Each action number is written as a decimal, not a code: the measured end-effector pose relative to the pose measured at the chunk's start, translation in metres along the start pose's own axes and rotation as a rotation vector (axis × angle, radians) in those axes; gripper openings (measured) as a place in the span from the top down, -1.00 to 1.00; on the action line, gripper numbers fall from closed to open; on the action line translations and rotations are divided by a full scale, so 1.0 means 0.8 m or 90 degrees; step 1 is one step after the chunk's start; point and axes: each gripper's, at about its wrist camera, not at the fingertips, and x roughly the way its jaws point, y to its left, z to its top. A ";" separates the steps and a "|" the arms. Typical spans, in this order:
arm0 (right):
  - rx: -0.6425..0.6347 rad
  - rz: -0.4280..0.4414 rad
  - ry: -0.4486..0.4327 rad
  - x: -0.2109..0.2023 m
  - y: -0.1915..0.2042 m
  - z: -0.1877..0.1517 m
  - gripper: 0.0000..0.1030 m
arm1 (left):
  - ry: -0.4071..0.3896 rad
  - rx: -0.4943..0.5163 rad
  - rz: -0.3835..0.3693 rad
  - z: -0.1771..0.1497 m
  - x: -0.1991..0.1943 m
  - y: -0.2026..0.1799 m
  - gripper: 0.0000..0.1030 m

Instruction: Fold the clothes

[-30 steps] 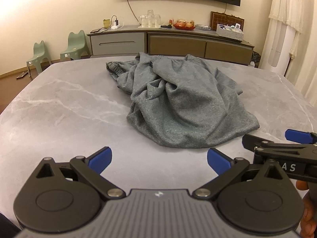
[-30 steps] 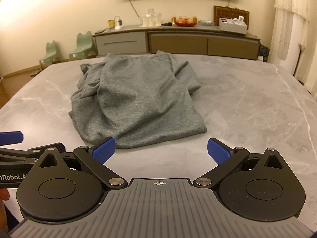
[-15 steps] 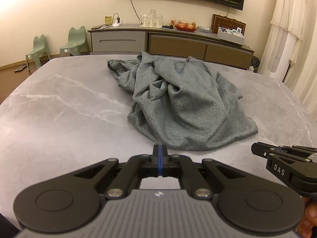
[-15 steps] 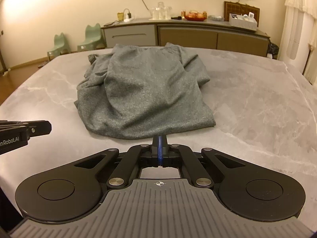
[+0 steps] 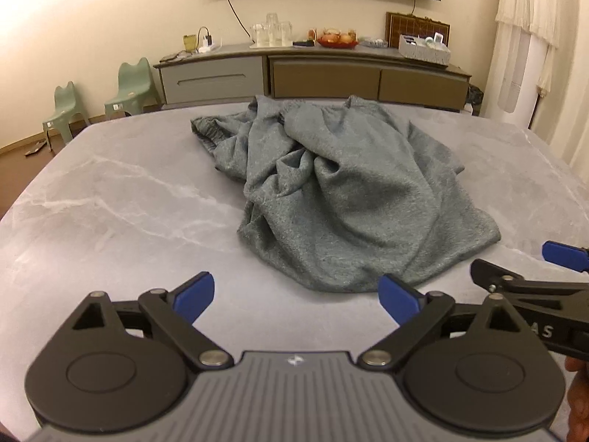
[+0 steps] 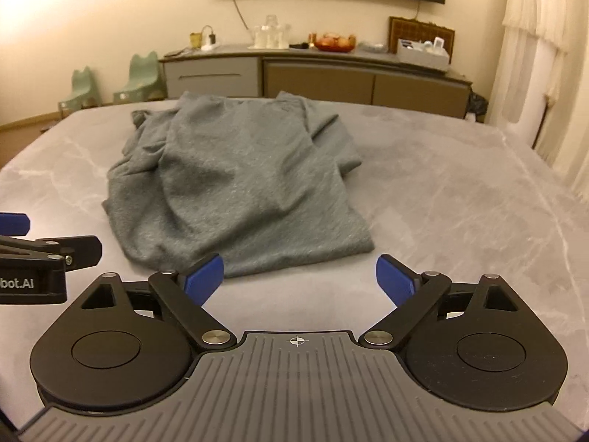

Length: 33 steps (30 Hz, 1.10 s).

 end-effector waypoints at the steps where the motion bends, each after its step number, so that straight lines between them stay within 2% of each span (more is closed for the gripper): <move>1: 0.001 -0.001 0.003 0.003 0.000 0.000 -0.81 | 0.002 0.000 -0.002 0.002 0.004 0.003 -0.94; 10: -0.005 0.017 0.010 0.056 0.022 0.019 -0.84 | 0.018 -0.013 -0.028 0.036 0.050 0.043 -0.98; 12: -0.023 0.024 0.015 0.071 0.036 0.024 -0.79 | 0.013 -0.025 -0.033 0.042 0.059 0.056 -0.99; 14: -0.041 0.045 0.027 0.086 0.048 0.027 -0.42 | 0.015 -0.047 -0.043 0.044 0.067 0.068 -0.99; 16: -0.063 0.055 0.038 0.102 0.059 0.028 0.65 | 0.024 -0.081 -0.062 0.044 0.073 0.082 -0.99; 17: -0.072 0.056 0.038 0.108 0.062 0.028 0.68 | 0.030 -0.101 -0.072 0.044 0.074 0.089 -0.99; 18: -0.065 0.057 0.026 0.103 0.060 0.033 0.89 | 0.034 -0.120 -0.084 0.045 0.075 0.095 -0.99; 19: -0.049 0.058 0.008 0.093 0.054 0.042 0.96 | 0.034 -0.136 -0.096 0.047 0.073 0.101 -0.99; 23: 0.011 0.061 -0.065 0.052 0.032 0.074 0.98 | 0.024 -0.177 -0.129 0.054 0.063 0.118 -1.00; 28: 0.099 0.067 -0.219 -0.067 -0.017 0.131 0.97 | 0.012 -0.196 -0.135 0.058 0.053 0.130 -1.00; 32: 0.113 0.056 -0.296 -0.140 -0.032 0.129 0.97 | 0.016 -0.206 -0.135 0.059 0.053 0.136 -1.00; 33: 0.107 0.048 -0.296 -0.146 -0.032 0.122 0.97 | 0.017 -0.208 -0.135 0.059 0.054 0.138 -1.00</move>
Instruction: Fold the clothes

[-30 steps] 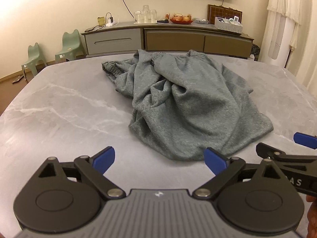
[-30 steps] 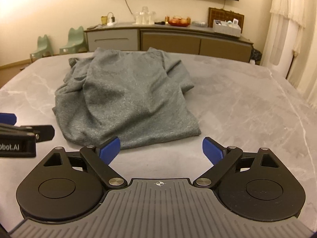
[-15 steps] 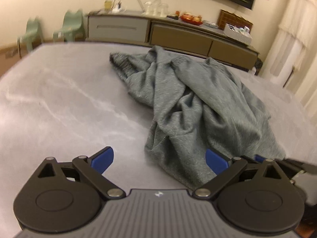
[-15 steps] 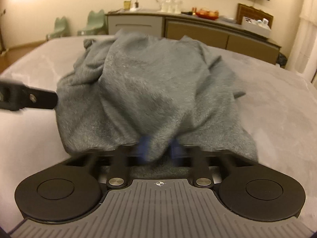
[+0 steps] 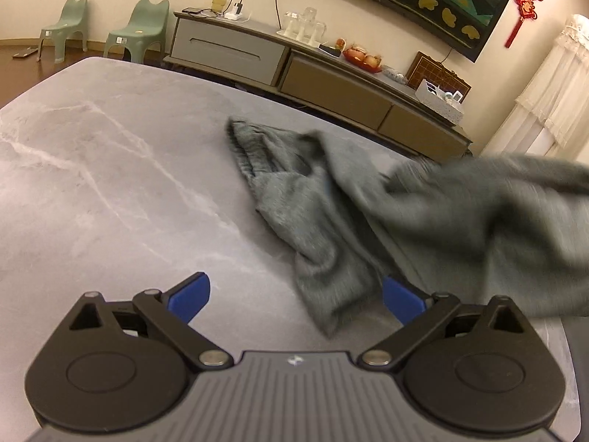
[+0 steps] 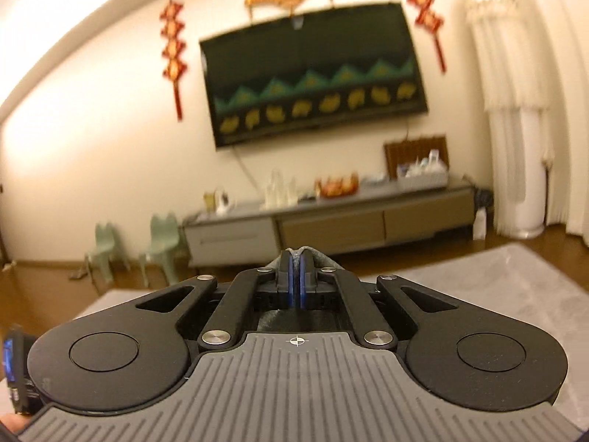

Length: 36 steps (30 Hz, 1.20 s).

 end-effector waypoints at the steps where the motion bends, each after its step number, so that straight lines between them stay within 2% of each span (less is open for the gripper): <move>1: -0.012 -0.009 0.009 -0.005 0.000 -0.008 0.96 | 0.001 -0.002 -0.001 0.001 0.001 0.001 -1.00; 3: -0.045 -0.028 0.074 0.004 0.002 -0.045 0.94 | 0.005 -0.004 -0.002 0.000 0.002 0.002 -1.00; 4: -0.055 -0.029 0.124 0.013 0.002 -0.068 0.72 | 0.007 -0.005 -0.002 0.000 0.002 0.003 -1.00; 6: -0.064 -0.017 0.237 0.036 0.002 -0.117 0.45 | 0.011 -0.001 -0.001 -0.002 0.004 0.004 -1.00; 7: -0.067 -0.013 0.268 0.042 0.002 -0.135 0.23 | 0.013 0.002 0.002 -0.004 0.005 0.004 -1.00; 8: -0.067 -0.015 0.271 0.043 0.001 -0.142 0.13 | 0.015 0.005 0.005 -0.005 0.005 0.004 -1.00; 9: -0.065 -0.020 0.265 0.043 0.000 -0.146 -0.07 | 0.018 0.006 0.006 -0.007 0.006 0.005 -1.00; 10: -0.058 -0.024 0.252 0.044 -0.002 -0.141 -0.30 | 0.020 0.006 0.007 -0.008 0.007 0.006 -1.00; 11: -0.048 -0.027 0.234 0.047 -0.004 -0.133 -0.42 | 0.023 0.006 0.008 -0.008 0.008 0.006 -1.00; 12: -0.038 -0.031 0.217 0.050 -0.006 -0.124 -0.66 | 0.025 0.005 0.009 -0.008 0.009 0.006 -1.00; 13: -0.033 -0.035 0.203 0.057 -0.006 -0.116 -0.79 | 0.028 0.005 0.010 -0.009 0.011 0.007 -1.00; 15: -0.033 -0.043 0.184 0.076 -0.004 -0.102 -0.82 | 0.032 0.006 0.010 -0.010 0.013 0.006 -1.00; 18: -0.071 -0.042 0.214 0.136 0.006 -0.097 -0.87 | 0.035 0.019 0.017 -0.012 0.017 0.001 -1.00; 20: -0.113 -0.043 0.263 0.188 0.014 -0.110 -0.83 | 0.034 0.030 0.030 -0.014 0.020 -0.002 -1.00; 21: -0.134 -0.035 0.300 0.209 0.017 -0.120 -0.52 | 0.035 0.034 0.034 -0.014 0.021 -0.003 -1.00; 22: -0.154 -0.022 0.340 0.229 0.019 -0.130 0.37 | 0.037 0.035 0.035 -0.014 0.023 -0.003 -1.00; 23: -0.161 -0.012 0.366 0.241 0.017 -0.135 0.76 | 0.037 0.032 0.034 -0.014 0.023 -0.002 -1.00; 24: -0.164 -0.003 0.385 0.249 0.014 -0.138 0.78 | 0.038 0.028 0.033 -0.013 0.023 0.000 -1.00; 26: -0.174 -0.019 0.344 0.235 0.008 -0.119 0.88 | 0.037 0.021 0.026 -0.013 0.020 0.002 -1.00; 29: -0.130 -0.068 0.204 0.171 -0.023 -0.056 0.91 | 0.034 0.019 0.012 -0.012 0.015 0.000 -1.00; 32: -0.077 -0.175 0.090 0.109 -0.075 -0.010 0.94 | 0.035 0.037 0.000 -0.017 0.018 -0.009 -1.00; 34: -0.056 -0.250 0.099 0.104 -0.117 -0.013 0.93 | 0.044 0.054 -0.005 -0.025 0.025 -0.017 -1.00; 36: -0.038 -0.302 0.155 0.114 -0.150 -0.047 0.90 | 0.051 0.070 -0.002 -0.034 0.033 -0.026 -1.00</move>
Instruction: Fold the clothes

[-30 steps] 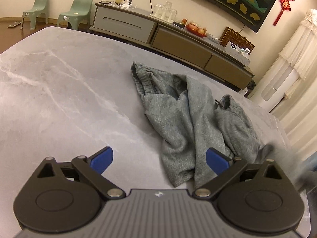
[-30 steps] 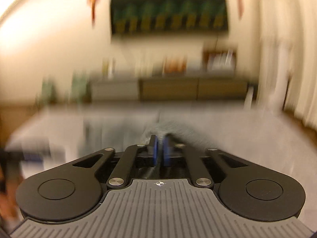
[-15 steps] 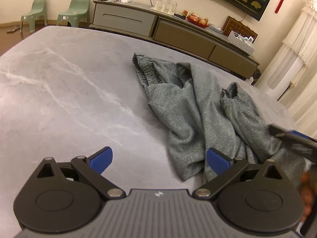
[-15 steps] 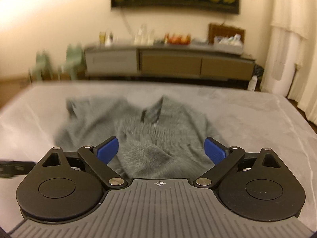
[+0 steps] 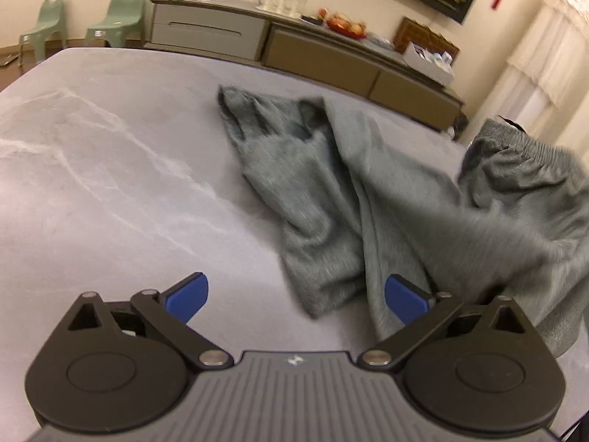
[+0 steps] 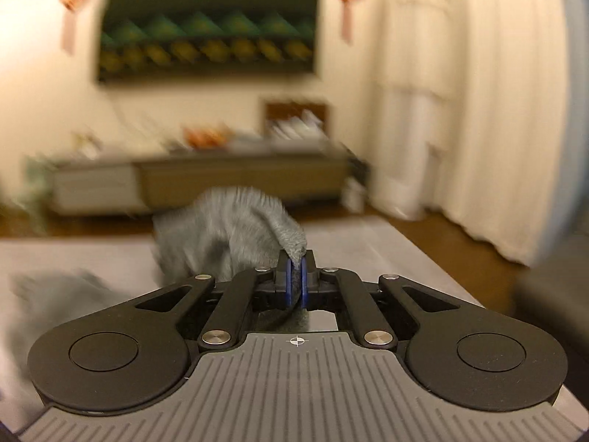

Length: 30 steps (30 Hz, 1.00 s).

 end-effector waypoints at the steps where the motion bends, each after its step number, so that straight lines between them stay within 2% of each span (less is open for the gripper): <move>1: 0.004 -0.022 0.034 0.017 -0.009 -0.017 0.73 | 0.002 0.007 0.001 -0.004 0.003 -0.004 -1.00; 2: 0.008 -0.044 0.067 0.034 -0.019 -0.034 0.61 | 0.002 0.013 0.000 -0.007 0.005 -0.007 -1.00; 3: 0.027 -0.056 0.074 0.039 -0.027 -0.054 0.42 | 0.001 0.015 -0.005 -0.007 0.007 -0.010 -1.00; 4: 0.048 -0.054 0.077 0.038 -0.031 -0.070 0.06 | 0.000 0.018 -0.009 -0.007 0.008 -0.013 -1.00; 5: 0.067 -0.033 0.101 0.039 -0.031 -0.076 -0.03 | -0.001 0.021 -0.013 -0.006 0.010 -0.016 -1.00; 6: 0.091 0.009 0.097 0.035 -0.032 -0.074 -0.04 | -0.003 0.022 -0.018 -0.001 0.012 -0.022 -1.00; 7: 0.117 0.058 0.078 0.028 -0.033 -0.069 -0.36 | -0.004 0.024 -0.026 0.005 0.015 -0.028 -1.00; 9: 0.116 0.076 0.057 0.024 -0.028 -0.065 -0.94 | -0.003 0.033 -0.045 0.018 0.025 -0.045 -1.00; 11: 0.103 0.075 0.072 0.031 -0.024 -0.068 -0.94 | -0.002 0.043 -0.045 0.033 0.042 -0.070 -1.00; 15: 0.098 0.080 0.140 0.075 -0.027 -0.077 -0.94 | 0.008 0.061 -0.036 0.062 0.089 -0.119 -1.00; 17: 0.075 0.079 0.171 0.098 -0.028 -0.084 -0.75 | 0.037 0.074 -0.001 0.072 0.116 -0.137 -0.35; 18: 0.058 0.085 0.192 0.110 -0.026 -0.088 -0.15 | 0.045 0.077 0.011 0.078 0.125 -0.143 0.28; 19: 0.050 0.098 0.216 0.118 -0.026 -0.089 0.76 | 0.037 0.072 0.006 0.087 0.123 -0.142 0.75; 20: 0.054 0.113 0.223 0.117 -0.031 -0.089 0.89 | 0.023 0.059 -0.007 0.097 0.114 -0.138 0.82; 21: 0.062 0.128 0.220 0.114 -0.037 -0.087 0.90 | -0.010 0.027 -0.043 0.109 0.091 -0.126 0.83; 22: 0.079 0.153 0.188 0.102 -0.045 -0.080 0.92 | -0.046 -0.004 -0.074 0.120 0.066 -0.113 0.83; 24: 0.125 0.212 0.105 0.071 -0.064 -0.065 0.92 | -0.132 -0.033 -0.089 0.128 0.002 -0.086 0.83; 25: 0.151 0.244 0.072 0.058 -0.073 -0.060 0.92 | -0.169 -0.036 -0.081 0.129 -0.027 -0.075 0.82; 26: 0.164 0.251 0.063 0.054 -0.078 -0.059 0.92 | -0.175 -0.019 -0.044 0.125 -0.041 -0.069 0.81; 27: 0.172 0.245 0.065 0.054 -0.081 -0.060 0.92 | -0.151 0.004 -0.001 0.118 -0.038 -0.066 0.80; 29: 0.179 0.206 0.130 0.076 -0.079 -0.067 0.73 | -0.099 0.046 0.080 0.103 -0.030 -0.061 0.65; 30: 0.188 0.185 0.166 0.088 -0.077 -0.072 0.58 | -0.071 0.054 0.106 0.093 -0.020 -0.059 0.58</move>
